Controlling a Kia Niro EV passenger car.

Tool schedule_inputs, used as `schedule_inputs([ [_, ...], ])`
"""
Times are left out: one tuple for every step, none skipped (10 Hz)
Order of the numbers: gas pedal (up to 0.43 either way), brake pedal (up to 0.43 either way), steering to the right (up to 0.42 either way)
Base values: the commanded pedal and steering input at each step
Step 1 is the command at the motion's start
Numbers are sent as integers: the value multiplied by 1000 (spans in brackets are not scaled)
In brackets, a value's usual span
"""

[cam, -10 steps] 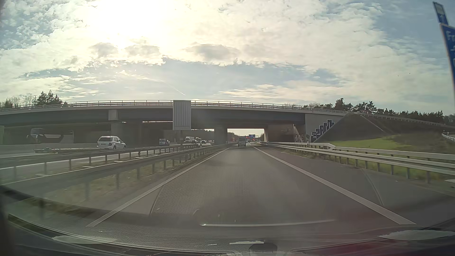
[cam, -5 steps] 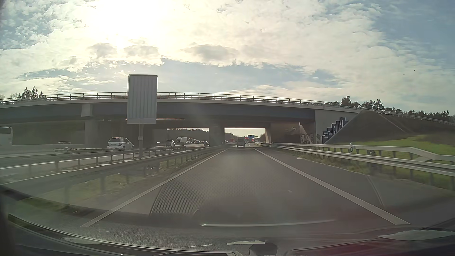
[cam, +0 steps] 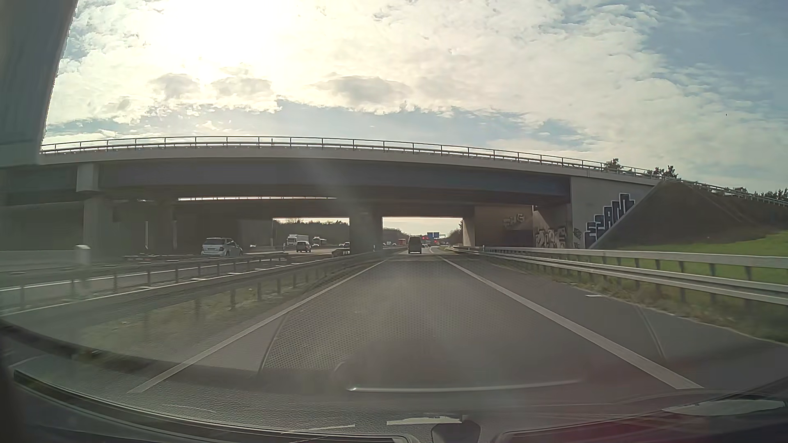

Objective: Follow the waypoints while adhering to traffic rules and regulations

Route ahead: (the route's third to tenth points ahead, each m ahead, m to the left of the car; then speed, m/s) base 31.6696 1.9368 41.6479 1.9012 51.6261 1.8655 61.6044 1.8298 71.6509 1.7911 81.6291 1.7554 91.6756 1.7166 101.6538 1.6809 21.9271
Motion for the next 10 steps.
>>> schedule_inputs([
  [138,0,0],
  [138,0,0],
  [138,0,0],
  [138,0,-1],
  [138,0,0],
  [138,0,-1],
  [138,0,0],
  [138,0,0],
  [138,0,-1],
  [138,0,-2],
])
